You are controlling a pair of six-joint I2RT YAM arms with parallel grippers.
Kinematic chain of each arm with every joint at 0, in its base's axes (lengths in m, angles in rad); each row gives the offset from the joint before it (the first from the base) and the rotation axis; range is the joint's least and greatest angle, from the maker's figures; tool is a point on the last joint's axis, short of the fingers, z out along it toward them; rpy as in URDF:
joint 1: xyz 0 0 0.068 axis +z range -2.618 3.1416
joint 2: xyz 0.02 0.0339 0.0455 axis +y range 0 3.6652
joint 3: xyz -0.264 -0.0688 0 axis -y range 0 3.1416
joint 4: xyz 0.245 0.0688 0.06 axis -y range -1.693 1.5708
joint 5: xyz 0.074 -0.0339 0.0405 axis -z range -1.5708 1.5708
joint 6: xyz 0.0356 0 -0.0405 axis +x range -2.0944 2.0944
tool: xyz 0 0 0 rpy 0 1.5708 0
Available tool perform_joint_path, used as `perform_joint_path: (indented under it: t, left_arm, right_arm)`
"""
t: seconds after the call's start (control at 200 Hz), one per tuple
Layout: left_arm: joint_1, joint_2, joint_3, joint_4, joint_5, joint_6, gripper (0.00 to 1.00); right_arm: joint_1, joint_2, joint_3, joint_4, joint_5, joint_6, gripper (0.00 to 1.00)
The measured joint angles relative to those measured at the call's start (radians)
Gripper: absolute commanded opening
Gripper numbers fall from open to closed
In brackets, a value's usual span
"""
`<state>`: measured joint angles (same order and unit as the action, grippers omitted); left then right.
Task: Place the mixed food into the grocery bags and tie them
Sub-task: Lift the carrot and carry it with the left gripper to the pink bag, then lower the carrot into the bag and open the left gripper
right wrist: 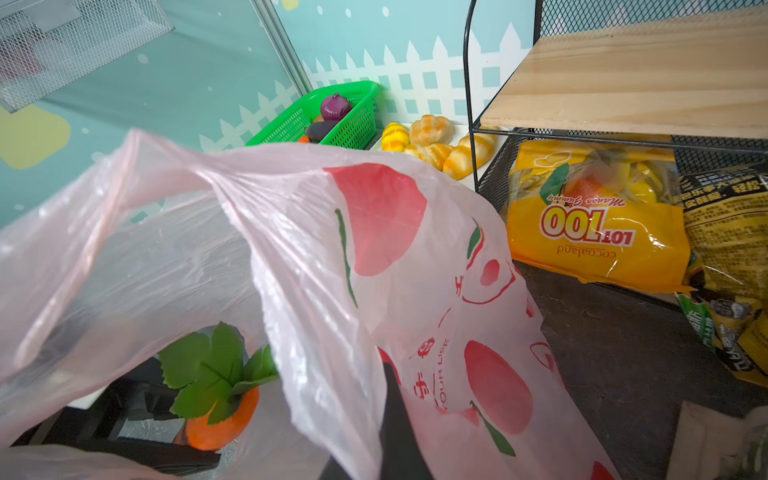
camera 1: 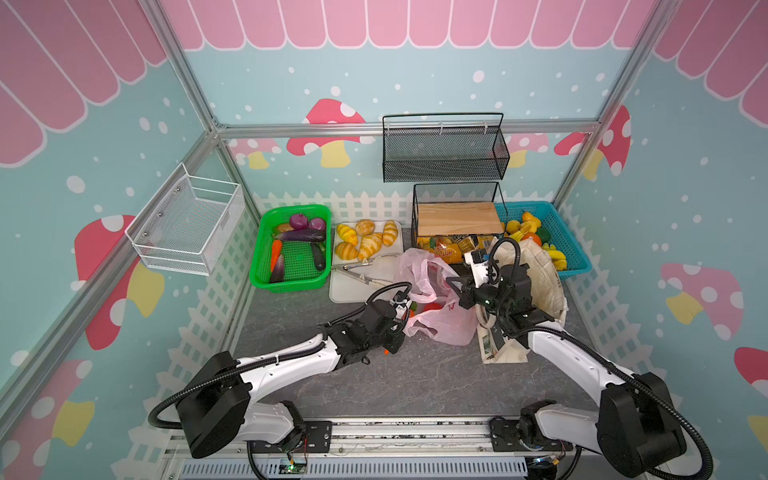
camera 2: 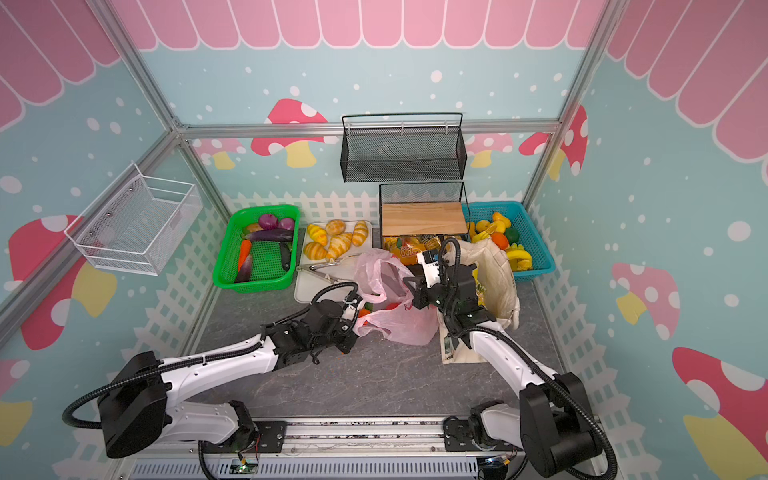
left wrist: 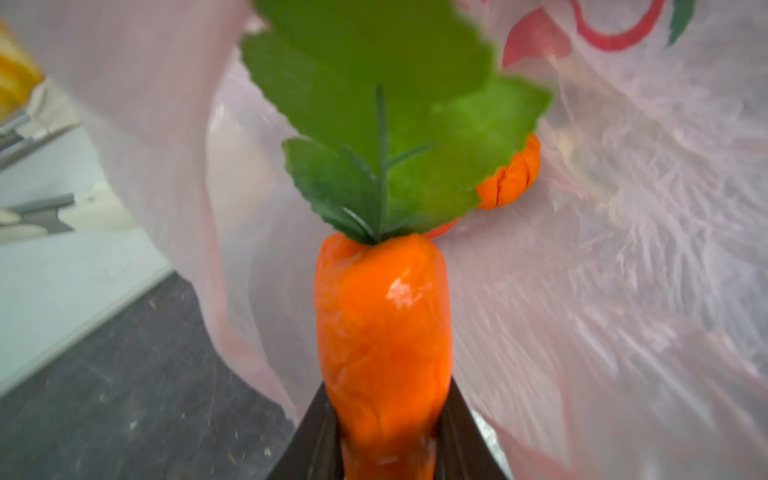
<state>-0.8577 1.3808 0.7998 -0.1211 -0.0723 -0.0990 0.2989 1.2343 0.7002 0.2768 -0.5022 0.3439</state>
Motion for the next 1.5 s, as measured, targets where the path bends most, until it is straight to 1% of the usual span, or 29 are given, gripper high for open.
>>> perform_joint_path:
  t: [0.265, 0.355, 0.42, 0.525, 0.69, 0.836, 0.946, 0.996, 1.091, 1.186, 1.296, 1.501]
  left_arm:
    - [0.040, 0.128, 0.151, 0.065, -0.039, 0.153, 0.26]
    - [0.059, 0.155, 0.171, 0.109, -0.043, 0.166, 0.27]
    - [0.073, 0.178, 0.178, 0.148, -0.043, 0.162, 0.30]
    - [0.089, 0.240, 0.202, 0.212, -0.044, 0.112, 0.33]
    - [0.091, 0.341, 0.245, 0.304, -0.043, -0.005, 0.37]
    - [0.091, 0.394, 0.248, 0.381, -0.028, -0.093, 0.47]
    - [0.091, 0.412, 0.248, 0.400, -0.019, -0.135, 0.58]
    - [0.091, 0.412, 0.246, 0.402, -0.016, -0.147, 0.62]
    - [0.091, 0.397, 0.221, 0.409, -0.012, -0.161, 0.65]
    - [0.091, 0.356, 0.174, 0.385, 0.001, -0.167, 0.65]
    - [0.091, 0.267, 0.121, 0.322, 0.042, -0.166, 0.65]
    - [0.097, 0.048, -0.013, 0.210, 0.109, -0.158, 0.65]
  right_arm:
    - [0.000, -0.009, 0.000, -0.002, 0.000, -0.007, 0.00]
    - [0.000, -0.009, 0.000, -0.002, 0.000, -0.007, 0.00]
    - [0.000, -0.009, 0.000, -0.002, 0.000, -0.007, 0.00]
    - [0.000, -0.009, 0.000, -0.003, 0.000, -0.007, 0.00]
    - [0.000, -0.009, 0.000, -0.003, 0.000, -0.007, 0.00]
    - [0.000, -0.009, 0.000, -0.003, 0.000, -0.007, 0.00]
    - [0.000, -0.009, 0.000, -0.003, 0.002, -0.008, 0.00]
    - [0.000, -0.009, -0.002, -0.002, 0.005, -0.008, 0.00]
    - [0.000, -0.009, -0.003, -0.002, 0.008, -0.008, 0.00]
    - [0.000, -0.009, -0.004, -0.003, 0.013, -0.009, 0.00]
    - [0.000, -0.009, -0.005, -0.002, 0.021, -0.011, 0.00]
    - [0.000, -0.009, -0.011, -0.003, 0.049, -0.011, 0.00]
